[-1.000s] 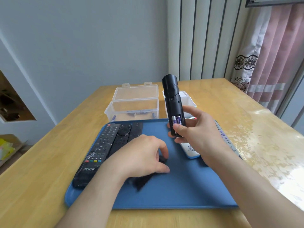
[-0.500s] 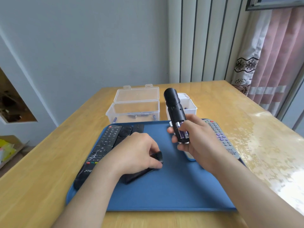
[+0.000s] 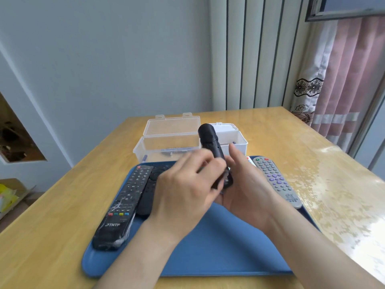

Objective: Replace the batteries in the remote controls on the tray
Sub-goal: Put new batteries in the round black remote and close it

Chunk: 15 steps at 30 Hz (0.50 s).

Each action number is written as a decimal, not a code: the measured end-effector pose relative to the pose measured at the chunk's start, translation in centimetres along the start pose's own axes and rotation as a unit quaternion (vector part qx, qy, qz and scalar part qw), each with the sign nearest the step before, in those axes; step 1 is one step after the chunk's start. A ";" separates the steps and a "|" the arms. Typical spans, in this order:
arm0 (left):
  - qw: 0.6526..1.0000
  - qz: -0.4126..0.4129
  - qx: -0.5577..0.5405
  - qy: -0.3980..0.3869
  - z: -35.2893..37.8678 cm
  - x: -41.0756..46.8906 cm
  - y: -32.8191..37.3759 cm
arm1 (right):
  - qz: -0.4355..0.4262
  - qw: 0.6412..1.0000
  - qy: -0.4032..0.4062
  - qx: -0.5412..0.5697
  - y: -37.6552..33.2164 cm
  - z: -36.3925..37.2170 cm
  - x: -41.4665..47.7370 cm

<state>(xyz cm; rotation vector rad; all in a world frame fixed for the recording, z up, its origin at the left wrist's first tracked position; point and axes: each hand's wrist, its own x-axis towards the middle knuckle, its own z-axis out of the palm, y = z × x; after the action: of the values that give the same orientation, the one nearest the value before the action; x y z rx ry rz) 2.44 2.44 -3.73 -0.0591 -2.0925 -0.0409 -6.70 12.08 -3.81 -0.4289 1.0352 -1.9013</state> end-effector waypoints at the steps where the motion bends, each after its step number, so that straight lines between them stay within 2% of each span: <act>1: 1.000 0.001 0.009 -0.026 0.2 -0.2 0.1 | -0.004 1.000 0.004 0.007 -0.1 -0.2 0.0; 6: 0.997 0.019 -0.047 -0.059 0.3 -0.2 0.4 | -0.021 1.000 0.014 0.013 -1.3 -0.4 -0.5; 8: 0.993 0.008 -0.086 -0.081 0.3 -0.2 0.9 | -0.050 0.998 0.042 -0.009 -1.5 -0.5 -0.6; 11: 0.978 -0.028 -0.155 -0.140 0.6 -0.6 1.1 | -0.091 0.992 0.079 -0.043 -1.4 -0.8 -0.5; 15: 0.960 -0.115 -0.219 -0.130 0.9 -0.7 0.8 | -0.118 0.988 0.067 -0.069 -1.3 -0.8 -0.6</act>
<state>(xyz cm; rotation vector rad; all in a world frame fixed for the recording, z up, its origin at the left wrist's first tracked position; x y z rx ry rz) 2.05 3.30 -4.82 -0.0917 -2.3071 -0.6701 -7.62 13.30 -3.19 -0.5281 1.2549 -2.0981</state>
